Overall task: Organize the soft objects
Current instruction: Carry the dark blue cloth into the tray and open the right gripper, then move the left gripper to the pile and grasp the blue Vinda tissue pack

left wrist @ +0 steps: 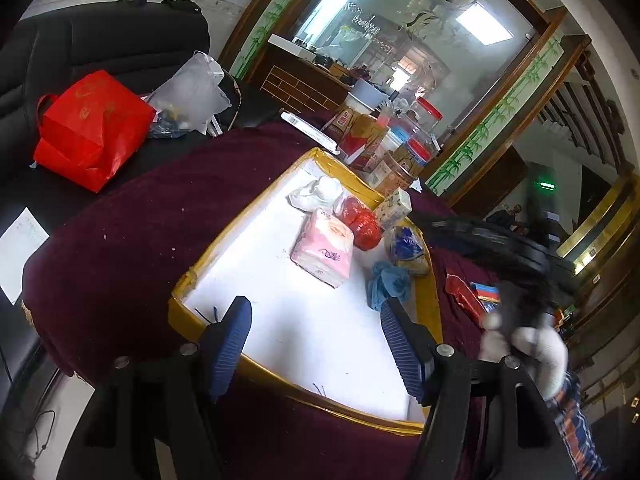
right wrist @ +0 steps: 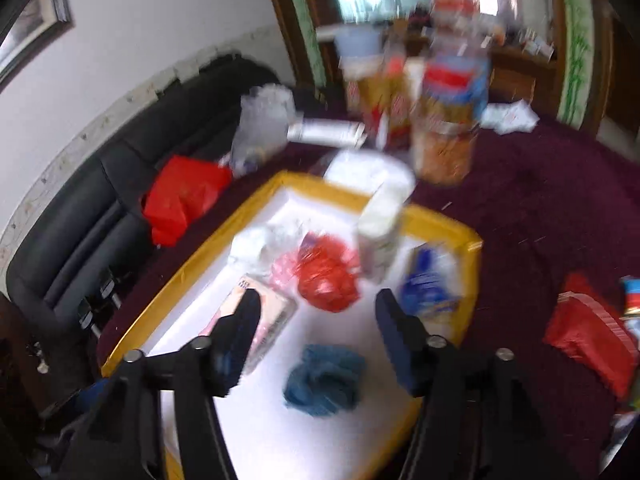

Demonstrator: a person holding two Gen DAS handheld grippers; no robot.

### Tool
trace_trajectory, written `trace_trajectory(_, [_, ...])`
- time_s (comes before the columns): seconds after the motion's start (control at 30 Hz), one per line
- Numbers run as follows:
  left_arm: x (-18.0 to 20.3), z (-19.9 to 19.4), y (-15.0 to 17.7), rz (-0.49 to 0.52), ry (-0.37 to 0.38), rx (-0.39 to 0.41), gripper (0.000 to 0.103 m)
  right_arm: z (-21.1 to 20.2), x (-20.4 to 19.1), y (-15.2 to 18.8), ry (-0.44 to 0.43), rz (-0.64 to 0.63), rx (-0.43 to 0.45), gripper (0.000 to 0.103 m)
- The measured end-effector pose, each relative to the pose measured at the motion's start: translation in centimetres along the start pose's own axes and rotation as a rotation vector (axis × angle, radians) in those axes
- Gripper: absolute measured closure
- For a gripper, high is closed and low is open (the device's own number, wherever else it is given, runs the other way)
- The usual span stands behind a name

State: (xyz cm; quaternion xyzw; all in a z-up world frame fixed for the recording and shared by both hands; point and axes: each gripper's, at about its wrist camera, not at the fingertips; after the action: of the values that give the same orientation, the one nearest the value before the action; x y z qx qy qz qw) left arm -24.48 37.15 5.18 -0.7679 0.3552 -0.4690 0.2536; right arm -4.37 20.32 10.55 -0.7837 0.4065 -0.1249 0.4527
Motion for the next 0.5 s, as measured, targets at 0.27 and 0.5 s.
trace_trajectory(0.27, [5.0,2.2,0.4,0.225,-0.025,-0.083,0.032,-8.7,6.1,2.3,0.118,0.015,0.111,0.023])
trace_trajectory(0.5, [11.5,10.0,1.6,0.479,-0.064,-0.308,0.032,-12.4,10.0,4.4,0.158,0.08,0.132,0.023])
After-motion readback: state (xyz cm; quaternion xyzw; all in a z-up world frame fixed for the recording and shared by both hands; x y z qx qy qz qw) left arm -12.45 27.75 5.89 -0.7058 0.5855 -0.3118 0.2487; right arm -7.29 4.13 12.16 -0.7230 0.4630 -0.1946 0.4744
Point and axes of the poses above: each gripper's, at about its wrist camera, not at the fingertips, and z roughly the way its jaws point, x to its right, y to its underside, and after that the axes turned 13 degrees about x, right-handed
